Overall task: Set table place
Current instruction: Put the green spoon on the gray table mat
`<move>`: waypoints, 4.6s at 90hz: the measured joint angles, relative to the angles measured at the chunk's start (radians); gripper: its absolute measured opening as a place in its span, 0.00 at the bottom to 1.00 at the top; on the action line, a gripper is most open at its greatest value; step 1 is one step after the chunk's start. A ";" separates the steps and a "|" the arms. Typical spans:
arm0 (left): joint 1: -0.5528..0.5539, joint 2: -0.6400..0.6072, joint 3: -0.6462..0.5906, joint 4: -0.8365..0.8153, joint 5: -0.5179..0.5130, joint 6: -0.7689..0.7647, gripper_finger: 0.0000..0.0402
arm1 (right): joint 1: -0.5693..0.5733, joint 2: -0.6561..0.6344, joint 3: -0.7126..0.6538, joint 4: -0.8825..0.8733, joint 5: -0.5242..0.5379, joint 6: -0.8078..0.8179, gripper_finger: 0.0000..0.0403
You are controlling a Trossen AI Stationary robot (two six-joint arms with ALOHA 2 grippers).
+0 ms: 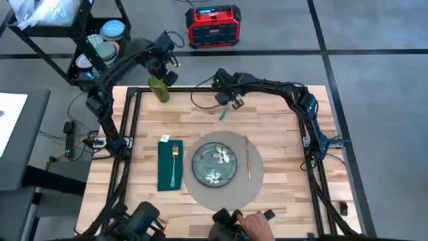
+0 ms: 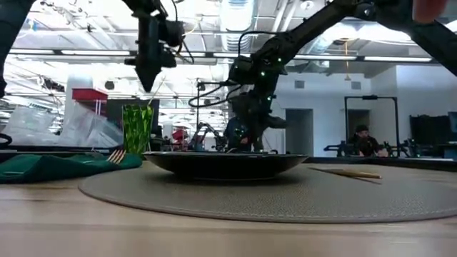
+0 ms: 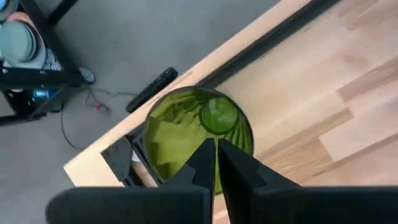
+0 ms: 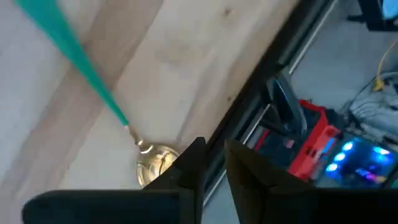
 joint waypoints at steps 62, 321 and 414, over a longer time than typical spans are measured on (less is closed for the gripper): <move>-0.024 -0.002 -0.037 0.221 0.158 -0.070 0.00 | -0.159 0.052 0.016 -0.102 0.058 -0.010 0.00; -0.031 -0.002 -0.156 0.288 0.240 -0.045 0.15 | -0.228 0.266 0.381 -0.441 -0.353 1.003 0.26; -0.028 -0.002 -0.158 0.286 0.240 0.027 0.15 | -0.214 0.136 0.383 -0.671 -0.358 0.822 0.00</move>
